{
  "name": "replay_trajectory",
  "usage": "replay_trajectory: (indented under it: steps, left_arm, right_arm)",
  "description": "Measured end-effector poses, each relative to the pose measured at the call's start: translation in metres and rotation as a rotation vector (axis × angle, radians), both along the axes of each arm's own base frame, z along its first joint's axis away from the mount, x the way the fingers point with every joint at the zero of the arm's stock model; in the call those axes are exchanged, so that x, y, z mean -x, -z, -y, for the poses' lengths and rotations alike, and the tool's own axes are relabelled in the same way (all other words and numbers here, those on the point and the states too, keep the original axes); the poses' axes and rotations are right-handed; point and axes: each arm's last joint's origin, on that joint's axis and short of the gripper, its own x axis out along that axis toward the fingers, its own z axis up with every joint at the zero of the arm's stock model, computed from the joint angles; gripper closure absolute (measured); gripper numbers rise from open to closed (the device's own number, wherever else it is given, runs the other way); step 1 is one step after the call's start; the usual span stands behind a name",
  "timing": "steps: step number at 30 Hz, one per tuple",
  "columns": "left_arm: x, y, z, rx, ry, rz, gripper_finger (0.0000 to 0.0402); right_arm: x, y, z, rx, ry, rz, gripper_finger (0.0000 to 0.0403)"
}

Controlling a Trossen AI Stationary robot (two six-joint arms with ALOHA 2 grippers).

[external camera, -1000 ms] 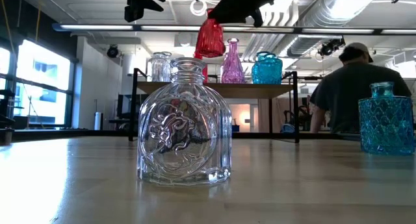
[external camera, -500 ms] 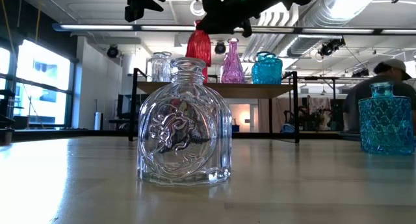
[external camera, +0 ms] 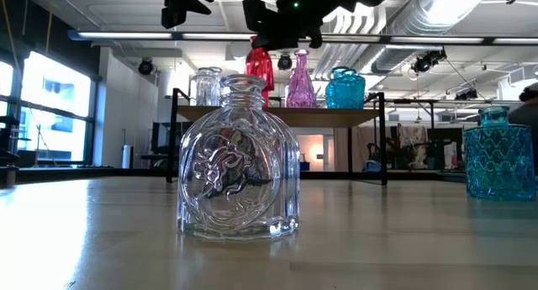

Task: Sort vases onto shelf
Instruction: Put the left red vase on the shelf aligned with the other red vase

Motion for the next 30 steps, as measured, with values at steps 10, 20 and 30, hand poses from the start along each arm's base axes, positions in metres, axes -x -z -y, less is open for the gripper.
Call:
replay_trajectory:
  steps: [10, 20, 30]
  left_arm:
    - [0.0, 0.0, 0.0, 0.0, 0.0, 0.0, 0.0302]
    - [0.0, 0.0, 0.0, 0.0, 0.0, 0.001, 0.0302]
    - [0.0, 0.0, 0.0, 0.0, 0.0, 0.001, 0.0302]
  right_arm:
    - [-0.005, 0.007, 0.002, -0.083, 0.045, 0.074, 0.0336]
    - [-0.008, 0.016, 0.004, -0.091, 0.096, 0.075, 0.0336]
    - [-0.008, 0.019, 0.011, -0.103, 0.087, 0.061, 0.0336]
